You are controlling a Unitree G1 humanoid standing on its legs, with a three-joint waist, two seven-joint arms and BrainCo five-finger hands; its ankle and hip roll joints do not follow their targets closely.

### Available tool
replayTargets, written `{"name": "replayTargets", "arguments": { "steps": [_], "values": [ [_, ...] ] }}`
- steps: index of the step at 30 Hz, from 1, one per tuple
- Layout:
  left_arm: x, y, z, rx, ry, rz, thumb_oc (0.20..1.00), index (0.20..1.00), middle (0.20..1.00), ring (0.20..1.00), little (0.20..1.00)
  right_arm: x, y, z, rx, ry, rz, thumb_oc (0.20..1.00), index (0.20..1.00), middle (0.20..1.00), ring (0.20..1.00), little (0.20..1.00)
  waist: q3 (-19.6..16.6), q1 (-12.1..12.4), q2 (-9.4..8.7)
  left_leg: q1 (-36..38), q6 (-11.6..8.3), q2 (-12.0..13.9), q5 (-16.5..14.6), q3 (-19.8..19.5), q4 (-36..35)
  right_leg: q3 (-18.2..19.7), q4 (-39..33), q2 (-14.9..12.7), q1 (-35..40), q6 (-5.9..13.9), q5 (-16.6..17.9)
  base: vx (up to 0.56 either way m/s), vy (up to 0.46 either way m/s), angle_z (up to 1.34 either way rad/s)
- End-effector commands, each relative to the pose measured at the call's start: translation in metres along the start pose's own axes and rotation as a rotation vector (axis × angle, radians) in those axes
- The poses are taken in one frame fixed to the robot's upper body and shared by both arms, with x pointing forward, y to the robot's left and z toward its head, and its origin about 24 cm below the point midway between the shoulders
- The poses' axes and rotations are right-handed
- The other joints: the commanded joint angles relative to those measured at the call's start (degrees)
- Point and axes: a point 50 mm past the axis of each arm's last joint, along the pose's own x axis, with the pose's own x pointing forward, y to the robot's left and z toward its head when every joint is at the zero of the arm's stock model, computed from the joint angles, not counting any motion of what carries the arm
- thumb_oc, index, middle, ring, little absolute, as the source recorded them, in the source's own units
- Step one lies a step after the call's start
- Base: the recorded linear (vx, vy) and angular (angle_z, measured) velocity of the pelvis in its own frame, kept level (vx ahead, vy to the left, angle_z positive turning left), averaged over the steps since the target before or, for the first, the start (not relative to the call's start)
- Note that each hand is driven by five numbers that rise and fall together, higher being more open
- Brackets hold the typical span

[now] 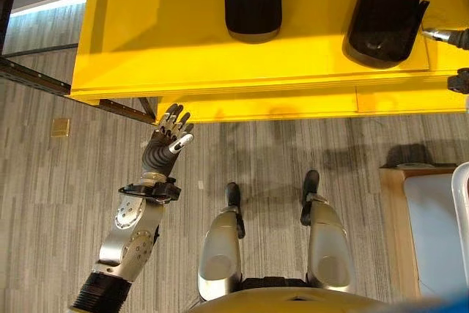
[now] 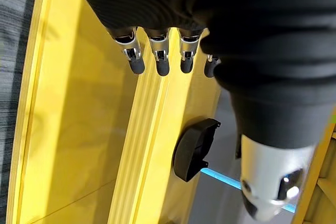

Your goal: Move parts from the plastic box to the shelf.

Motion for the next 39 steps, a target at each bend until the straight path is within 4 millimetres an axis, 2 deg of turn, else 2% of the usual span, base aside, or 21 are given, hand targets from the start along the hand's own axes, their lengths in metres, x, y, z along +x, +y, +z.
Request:
{"name": "replayTargets", "arguments": {
  "steps": [1,3,9,16,25,29,32,36,39],
  "values": [
    [-0.011,-0.005,0.007,0.004,-0.029,-0.024,1.000,1.000,1.000,1.000,1.000,0.014,-0.010,0.025,0.222,-0.076,-0.119,1.000,1.000,1.000,1.000,1.000,-1.7,0.6,-0.87,-2.4,0.34,1.4,1.2,-1.9,2.5,-0.1,6.8,-1.5,3.4,3.41,-8.1,-0.01,-0.010,-0.05],
    [-0.012,-0.006,0.004,0.002,-0.013,-0.029,1.000,1.000,1.000,1.000,1.000,0.017,-0.005,0.025,0.294,-0.051,-0.137,1.000,1.000,1.000,1.000,1.000,-1.7,0.8,-0.25,-2.3,0.37,1.2,1.2,-1.6,2.4,0.1,6.9,-1.6,3.1,3.41,-8.1,0.00,0.000,0.00],
    [-0.011,-0.013,0.000,-0.008,0.002,-0.058,1.000,1.000,1.000,1.000,1.000,0.042,-0.008,0.044,0.344,-0.076,-0.194,1.000,1.000,1.000,1.000,1.000,-1.3,1.2,1.35,-2.3,0.30,0.9,1.8,-1.1,1.8,0.4,7.3,-1.8,2.3,3.39,-8.3,0.00,-0.007,-0.02],
    [-0.009,-0.020,-0.001,-0.021,-0.001,-0.076,1.000,1.000,1.000,1.000,1.000,0.052,-0.002,0.050,0.394,-0.052,-0.225,1.000,1.000,1.000,1.000,1.000,-0.7,1.3,2.06,-2.3,0.31,0.8,2.0,-0.8,1.2,0.5,7.7,-2.0,1.8,3.35,-8.4,0.00,-0.011,0.02],
    [-0.005,-0.026,0.000,-0.025,-0.015,-0.097,1.000,1.000,1.000,1.000,1.000,0.056,0.003,0.033,0.323,0.044,-0.252,1.000,1.000,1.000,1.000,1.000,0.0,1.2,3.32,-2.3,0.51,0.2,2.3,-0.7,0.3,0.8,8.4,-2.4,0.7,3.41,-8.4,0.00,-0.004,0.01],
    [-0.003,-0.029,0.001,-0.027,-0.025,-0.104,1.000,1.000,1.000,1.000,1.000,0.052,0.011,0.023,0.310,0.091,-0.233,1.000,1.000,1.000,1.000,1.000,0.3,1.1,3.53,-2.4,0.62,0.1,2.1,-0.5,0.4,1.0,8.7,-2.5,0.4,3.40,-8.4,0.00,0.000,0.00],
    [-0.002,-0.030,0.001,-0.028,-0.032,-0.108,1.000,1.000,1.000,1.000,1.000,0.044,0.017,0.005,0.281,0.166,-0.227,1.000,1.000,1.000,1.000,1.000,0.5,0.9,4.03,-2.5,0.70,-0.1,2.1,-0.5,0.2,1.0,8.9,-2.5,0.0,3.43,-8.4,0.00,0.000,0.00],
    [-0.001,-0.032,0.002,-0.031,-0.037,-0.112,1.000,1.000,1.000,1.000,1.000,0.041,0.021,-0.003,0.283,0.209,-0.221,1.000,1.000,1.000,1.000,1.000,0.7,0.8,4.18,-2.6,0.75,-0.2,2.1,-0.4,0.2,1.2,9.1,-2.6,-0.3,3.50,-8.4,0.00,0.000,0.00],
    [-0.001,-0.034,0.002,-0.031,-0.040,-0.117,1.000,1.000,1.000,1.000,1.000,0.035,0.034,-0.009,0.276,0.248,-0.176,1.000,1.000,1.000,1.000,1.000,0.9,0.7,4.26,-2.8,0.83,-0.2,1.9,-0.2,0.4,1.4,9.3,-2.5,-0.8,3.48,-8.3,0.00,0.000,0.00]
  ]
}}
